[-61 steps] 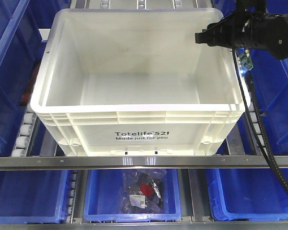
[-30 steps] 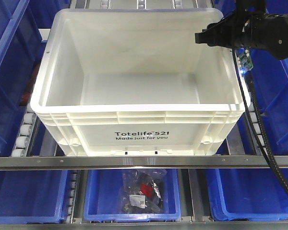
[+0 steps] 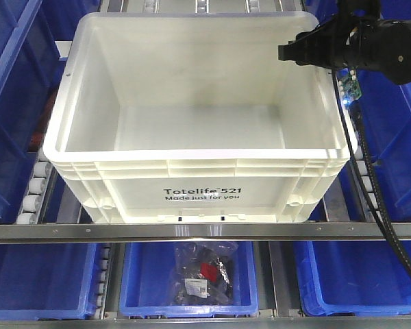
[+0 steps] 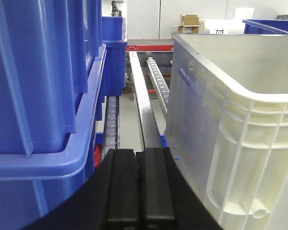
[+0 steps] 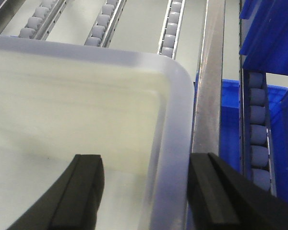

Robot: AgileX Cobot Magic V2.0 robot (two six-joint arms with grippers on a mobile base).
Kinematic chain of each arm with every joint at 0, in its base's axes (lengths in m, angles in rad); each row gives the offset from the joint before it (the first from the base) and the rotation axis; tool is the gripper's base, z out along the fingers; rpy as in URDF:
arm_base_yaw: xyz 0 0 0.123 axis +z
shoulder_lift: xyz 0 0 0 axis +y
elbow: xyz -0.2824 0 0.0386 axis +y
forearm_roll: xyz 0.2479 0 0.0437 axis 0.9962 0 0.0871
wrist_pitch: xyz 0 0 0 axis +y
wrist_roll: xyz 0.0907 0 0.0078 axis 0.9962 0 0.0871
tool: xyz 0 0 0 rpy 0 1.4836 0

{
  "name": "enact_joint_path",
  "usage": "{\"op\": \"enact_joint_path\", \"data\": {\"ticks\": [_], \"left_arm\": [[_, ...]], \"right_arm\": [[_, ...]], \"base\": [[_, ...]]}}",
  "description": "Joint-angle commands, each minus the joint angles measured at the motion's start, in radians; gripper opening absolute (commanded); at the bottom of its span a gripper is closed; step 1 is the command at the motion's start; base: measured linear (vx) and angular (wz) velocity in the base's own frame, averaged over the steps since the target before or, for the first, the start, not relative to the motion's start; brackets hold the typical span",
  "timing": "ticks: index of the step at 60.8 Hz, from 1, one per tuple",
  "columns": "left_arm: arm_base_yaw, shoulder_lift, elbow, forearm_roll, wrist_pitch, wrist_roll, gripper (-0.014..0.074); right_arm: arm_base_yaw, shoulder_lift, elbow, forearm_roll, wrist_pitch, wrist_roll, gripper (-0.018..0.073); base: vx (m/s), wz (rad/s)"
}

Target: Place moving items into box and shelve

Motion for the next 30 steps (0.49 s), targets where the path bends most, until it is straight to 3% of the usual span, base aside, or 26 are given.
{"op": "enact_joint_path", "data": {"ticks": [1,13,30], "left_arm": [[0.002,-0.015,0.015,-0.011,-0.076,0.000,-0.0008],[0.002,-0.015,0.015,-0.011,-0.076,0.000,-0.0008],[0.002,-0.015,0.015,-0.011,-0.076,0.000,-0.0008]], "right_arm": [[-0.009,-0.068,-0.033,0.004,-0.093,-0.003,0.0513],[-0.033,-0.100,-0.033,0.026,0.008,-0.003,0.0732],[-0.033,-0.181,-0.033,0.025,0.049,-0.004,0.0690]], "base": [[0.00,0.00],[0.00,0.00],[0.00,0.00]]}}
